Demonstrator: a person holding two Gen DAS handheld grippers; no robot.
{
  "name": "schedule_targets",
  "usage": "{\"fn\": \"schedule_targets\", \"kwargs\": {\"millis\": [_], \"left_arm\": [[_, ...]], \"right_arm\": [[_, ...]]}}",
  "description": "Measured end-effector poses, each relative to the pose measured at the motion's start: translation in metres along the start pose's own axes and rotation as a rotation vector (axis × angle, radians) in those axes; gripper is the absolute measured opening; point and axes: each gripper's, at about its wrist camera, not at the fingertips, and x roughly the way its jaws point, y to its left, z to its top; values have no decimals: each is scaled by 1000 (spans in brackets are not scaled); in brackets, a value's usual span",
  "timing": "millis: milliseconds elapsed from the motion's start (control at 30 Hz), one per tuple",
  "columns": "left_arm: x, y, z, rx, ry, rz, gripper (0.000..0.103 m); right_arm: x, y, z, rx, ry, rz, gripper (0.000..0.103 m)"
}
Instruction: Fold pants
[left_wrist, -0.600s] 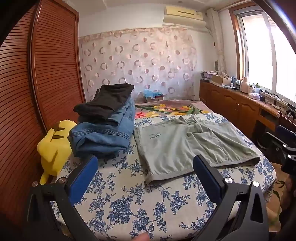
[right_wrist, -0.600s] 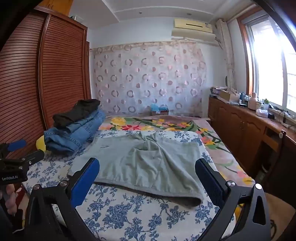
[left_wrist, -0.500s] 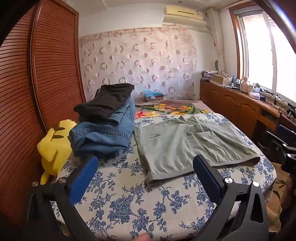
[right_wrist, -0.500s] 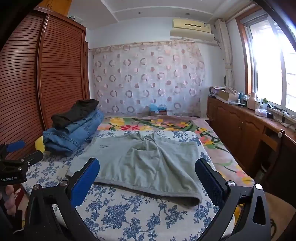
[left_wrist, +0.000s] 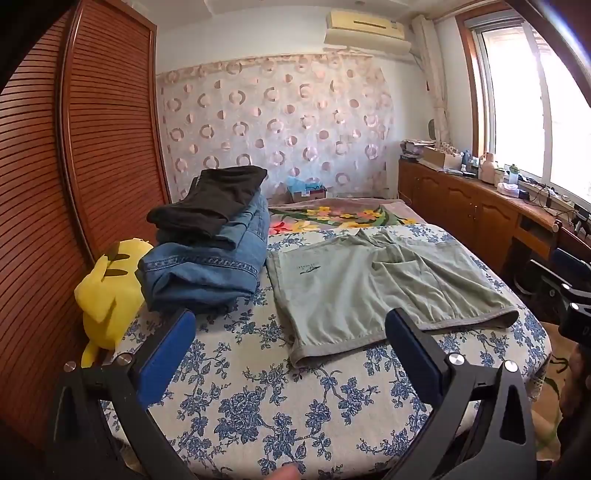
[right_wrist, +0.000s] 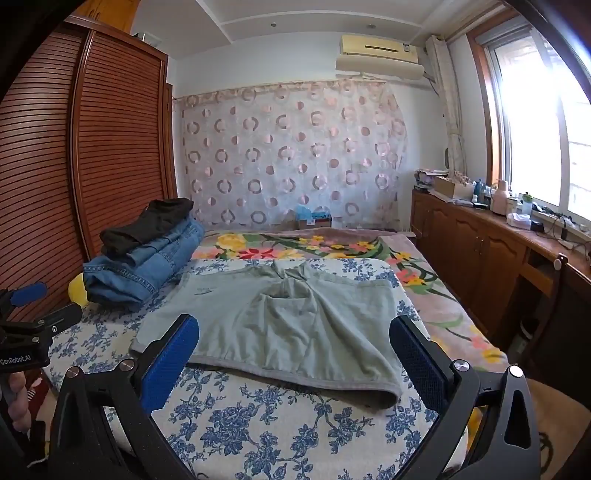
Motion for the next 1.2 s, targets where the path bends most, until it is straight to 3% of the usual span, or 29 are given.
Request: {"fn": "schedule_targets", "kwargs": {"millis": [1200], "left_arm": [[-9,-3,4,-2,-12,-1,102]], "right_arm": [[0,2,-1,-3,0,-8,103]]}}
